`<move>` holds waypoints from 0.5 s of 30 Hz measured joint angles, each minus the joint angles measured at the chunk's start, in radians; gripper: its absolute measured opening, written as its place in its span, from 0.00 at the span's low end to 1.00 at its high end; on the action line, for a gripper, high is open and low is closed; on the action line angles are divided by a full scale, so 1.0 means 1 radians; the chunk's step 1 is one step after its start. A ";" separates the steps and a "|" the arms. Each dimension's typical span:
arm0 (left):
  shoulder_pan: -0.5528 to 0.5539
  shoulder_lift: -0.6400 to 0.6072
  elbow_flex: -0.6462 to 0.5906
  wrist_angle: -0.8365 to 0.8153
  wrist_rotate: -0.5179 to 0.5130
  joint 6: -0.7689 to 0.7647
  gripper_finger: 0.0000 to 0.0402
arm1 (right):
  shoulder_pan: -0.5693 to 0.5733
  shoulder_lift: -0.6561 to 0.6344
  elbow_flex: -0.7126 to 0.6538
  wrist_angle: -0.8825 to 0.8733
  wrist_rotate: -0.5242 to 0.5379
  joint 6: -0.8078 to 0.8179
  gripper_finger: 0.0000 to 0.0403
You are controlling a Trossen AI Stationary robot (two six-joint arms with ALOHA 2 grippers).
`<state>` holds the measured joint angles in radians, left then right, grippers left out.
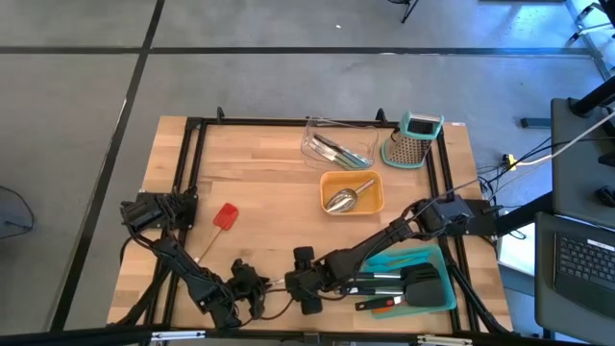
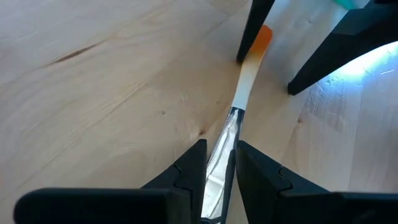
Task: Pick & Place Kitchen Items
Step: Put the orange knife into the transparent bin
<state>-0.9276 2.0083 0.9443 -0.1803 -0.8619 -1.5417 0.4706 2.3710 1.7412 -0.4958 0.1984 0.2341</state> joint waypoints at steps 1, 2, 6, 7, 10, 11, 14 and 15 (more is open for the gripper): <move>0.000 0.000 0.000 0.000 0.000 0.000 0.20 | -0.006 0.000 -0.001 0.003 -0.004 0.006 0.56; 0.000 0.000 0.000 0.000 0.000 0.000 0.20 | -0.011 0.000 -0.003 0.006 -0.006 0.012 0.54; 0.001 0.000 0.000 0.006 0.000 0.018 0.20 | -0.029 0.000 -0.005 0.007 -0.013 0.007 0.41; 0.001 0.000 0.000 0.006 0.000 0.019 0.20 | -0.032 0.000 -0.005 0.007 -0.012 0.002 0.38; 0.001 0.000 0.000 0.007 0.000 0.022 0.20 | -0.040 0.008 -0.005 0.020 -0.014 -0.011 0.27; 0.001 0.000 0.000 0.009 -0.001 0.028 0.20 | -0.043 0.009 -0.005 0.022 -0.018 -0.017 0.25; 0.001 0.001 0.000 0.024 -0.003 0.046 0.20 | -0.048 0.011 -0.005 0.028 -0.028 -0.022 0.19; 0.001 0.001 -0.001 0.029 -0.005 0.051 0.20 | -0.049 0.012 -0.005 0.029 -0.037 -0.025 0.17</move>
<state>-0.9268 2.0094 0.9436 -0.1516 -0.8672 -1.4906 0.4217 2.3828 1.7367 -0.4666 0.1616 0.2093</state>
